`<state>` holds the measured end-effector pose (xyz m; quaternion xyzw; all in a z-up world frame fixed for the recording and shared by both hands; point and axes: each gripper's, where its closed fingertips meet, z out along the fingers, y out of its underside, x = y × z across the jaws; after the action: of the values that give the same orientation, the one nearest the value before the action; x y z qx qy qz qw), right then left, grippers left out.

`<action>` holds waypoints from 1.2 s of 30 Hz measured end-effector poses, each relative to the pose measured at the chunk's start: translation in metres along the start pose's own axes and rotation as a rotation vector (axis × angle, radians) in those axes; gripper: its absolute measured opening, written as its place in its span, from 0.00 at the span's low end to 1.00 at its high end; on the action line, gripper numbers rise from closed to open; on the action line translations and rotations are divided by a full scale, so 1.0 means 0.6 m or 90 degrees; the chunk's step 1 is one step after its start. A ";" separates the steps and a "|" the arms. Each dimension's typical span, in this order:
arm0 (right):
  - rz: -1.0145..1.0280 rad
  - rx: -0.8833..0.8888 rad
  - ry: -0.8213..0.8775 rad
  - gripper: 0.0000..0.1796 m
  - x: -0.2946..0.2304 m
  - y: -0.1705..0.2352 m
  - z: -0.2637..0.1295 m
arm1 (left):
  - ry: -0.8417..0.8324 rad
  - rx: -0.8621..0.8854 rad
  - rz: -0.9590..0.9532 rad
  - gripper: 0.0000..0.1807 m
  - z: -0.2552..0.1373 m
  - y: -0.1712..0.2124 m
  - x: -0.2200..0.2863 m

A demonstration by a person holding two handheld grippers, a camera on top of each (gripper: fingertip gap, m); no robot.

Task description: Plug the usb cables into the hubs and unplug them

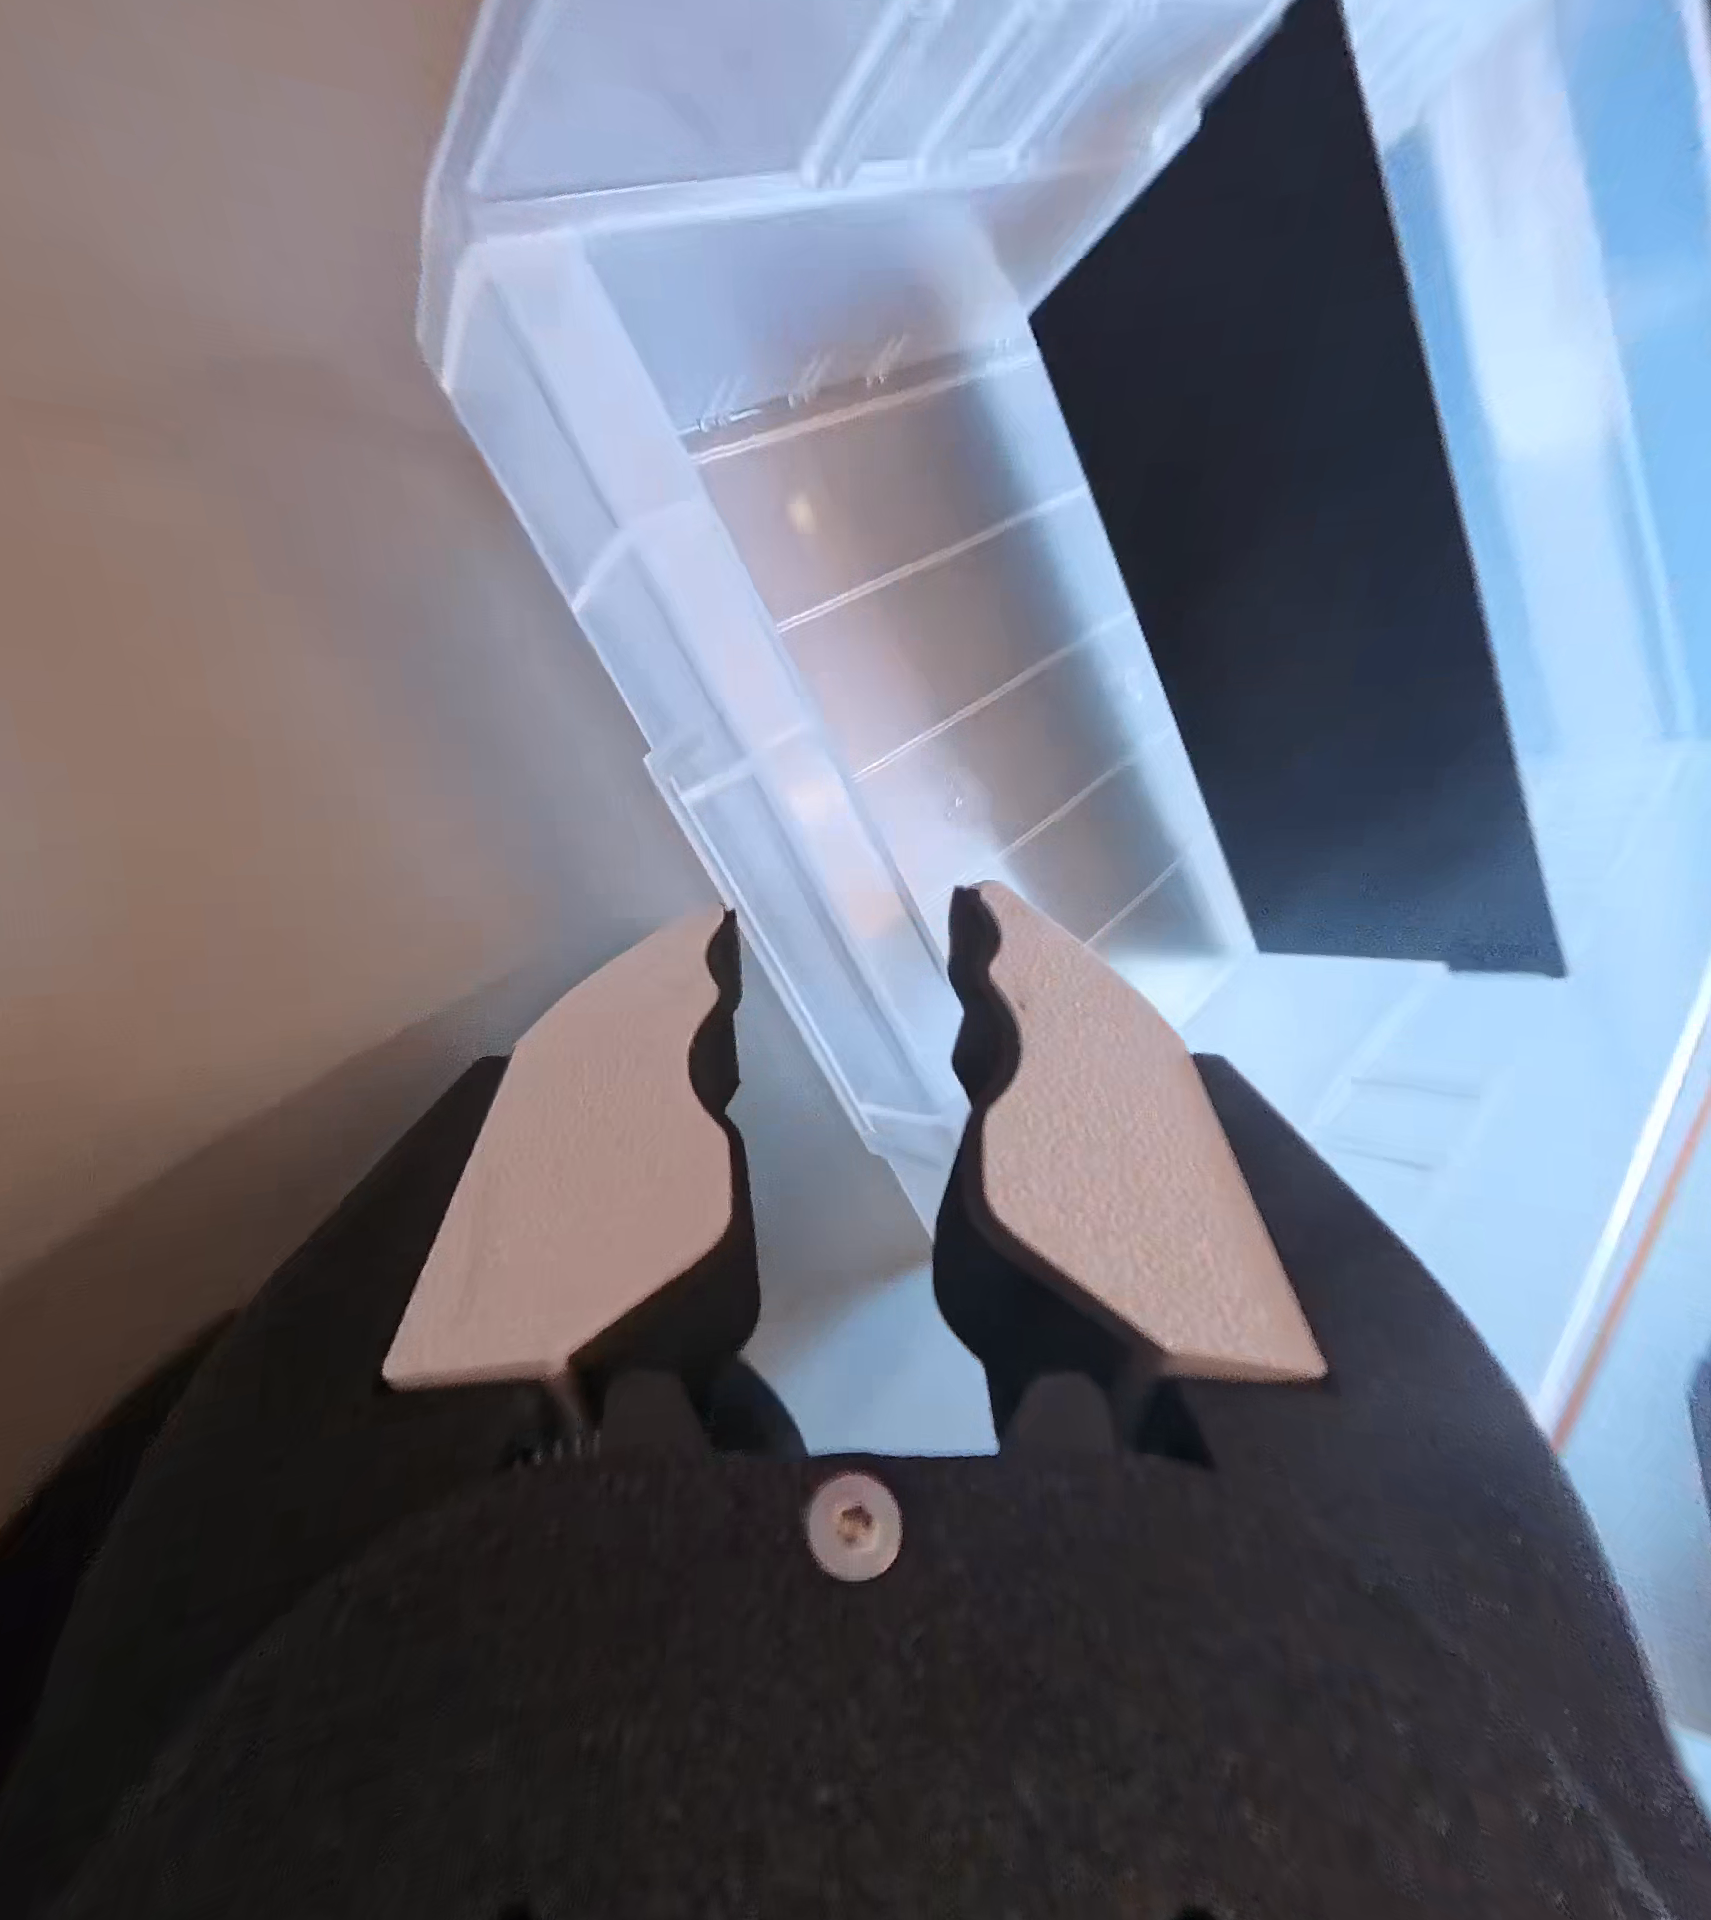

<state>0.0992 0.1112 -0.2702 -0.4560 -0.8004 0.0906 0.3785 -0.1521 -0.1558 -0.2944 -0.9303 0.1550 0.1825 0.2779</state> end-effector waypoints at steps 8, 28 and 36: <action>-0.051 -0.041 0.061 0.18 0.112 0.056 0.048 | 0.007 -0.005 -0.025 0.20 0.023 -0.003 -0.035; 0.274 0.376 -0.009 0.04 0.145 -0.107 0.020 | -0.127 0.177 -0.209 0.19 -0.093 -0.078 -0.280; 0.279 0.395 -0.043 0.07 0.114 -0.110 0.041 | -0.093 -0.175 0.060 0.25 0.002 0.000 -0.369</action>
<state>0.0181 0.1330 -0.2191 -0.4764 -0.6306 0.4226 0.4436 -0.3483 -0.1139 -0.2010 -0.9356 0.1510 0.2819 0.1494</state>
